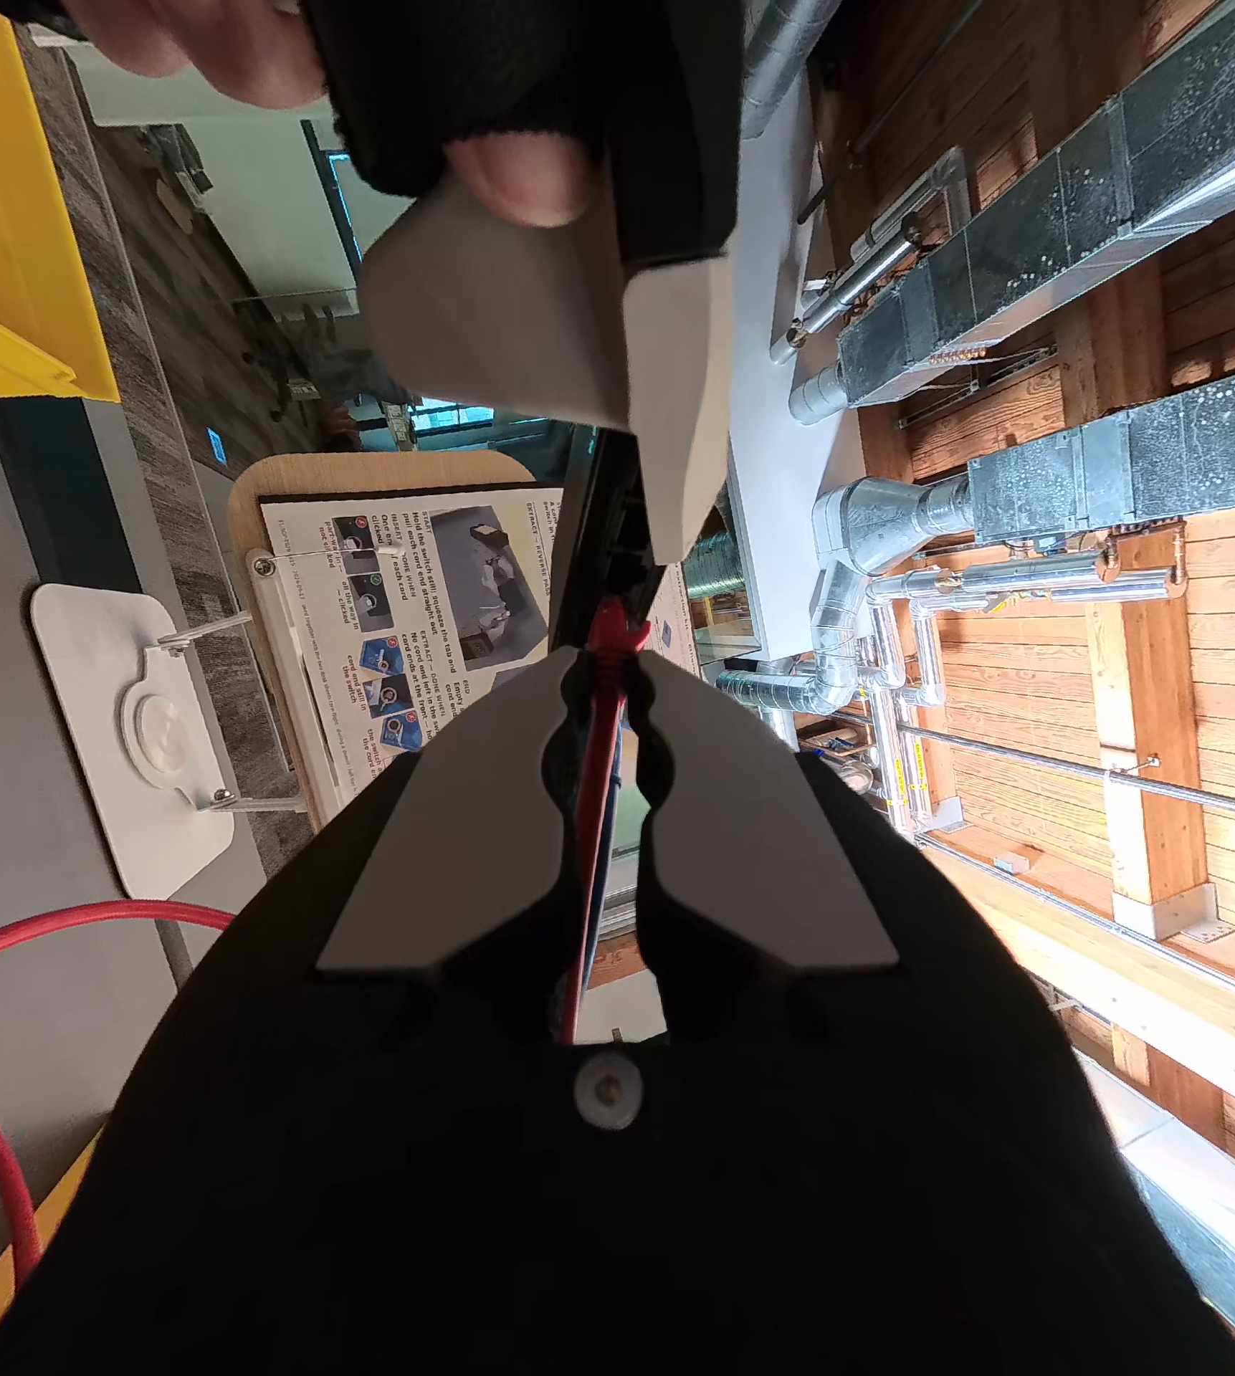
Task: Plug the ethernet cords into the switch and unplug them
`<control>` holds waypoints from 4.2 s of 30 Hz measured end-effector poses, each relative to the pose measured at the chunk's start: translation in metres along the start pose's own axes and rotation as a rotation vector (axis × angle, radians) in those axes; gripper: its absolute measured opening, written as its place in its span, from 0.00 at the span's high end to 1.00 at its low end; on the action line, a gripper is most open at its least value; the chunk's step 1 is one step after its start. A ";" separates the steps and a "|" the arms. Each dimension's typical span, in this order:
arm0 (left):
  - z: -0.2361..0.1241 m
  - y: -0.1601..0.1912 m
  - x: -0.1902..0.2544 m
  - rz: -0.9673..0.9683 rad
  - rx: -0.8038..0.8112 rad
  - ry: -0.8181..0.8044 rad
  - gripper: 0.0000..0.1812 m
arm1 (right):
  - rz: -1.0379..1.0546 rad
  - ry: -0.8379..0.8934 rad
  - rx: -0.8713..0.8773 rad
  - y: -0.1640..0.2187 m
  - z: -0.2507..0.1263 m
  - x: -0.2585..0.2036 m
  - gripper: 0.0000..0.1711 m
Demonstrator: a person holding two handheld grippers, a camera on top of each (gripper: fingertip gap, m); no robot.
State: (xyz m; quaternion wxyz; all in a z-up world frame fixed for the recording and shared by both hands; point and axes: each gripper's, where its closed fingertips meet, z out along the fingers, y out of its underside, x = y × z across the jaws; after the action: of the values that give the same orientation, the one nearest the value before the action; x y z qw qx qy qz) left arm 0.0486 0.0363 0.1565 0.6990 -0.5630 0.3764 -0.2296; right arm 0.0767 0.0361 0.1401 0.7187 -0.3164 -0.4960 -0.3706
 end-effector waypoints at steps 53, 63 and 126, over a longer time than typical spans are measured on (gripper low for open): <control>0.009 0.021 -0.004 0.073 -0.047 0.014 0.61 | 0.155 -0.202 0.000 0.017 0.005 -0.021 0.94; 0.008 0.060 -0.002 0.791 -0.214 -0.075 0.64 | 0.061 -0.383 0.018 0.023 0.002 -0.055 0.94; -0.069 0.035 -0.128 0.807 -0.392 -0.560 0.84 | 1.563 -1.090 -0.823 0.069 0.016 -0.299 0.82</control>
State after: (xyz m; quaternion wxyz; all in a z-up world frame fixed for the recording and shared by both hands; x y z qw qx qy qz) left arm -0.0874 0.0986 0.1514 0.6871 -0.5333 0.3981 0.2916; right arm 0.0577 0.1513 -0.1446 0.2732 -0.8955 -0.2453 0.2516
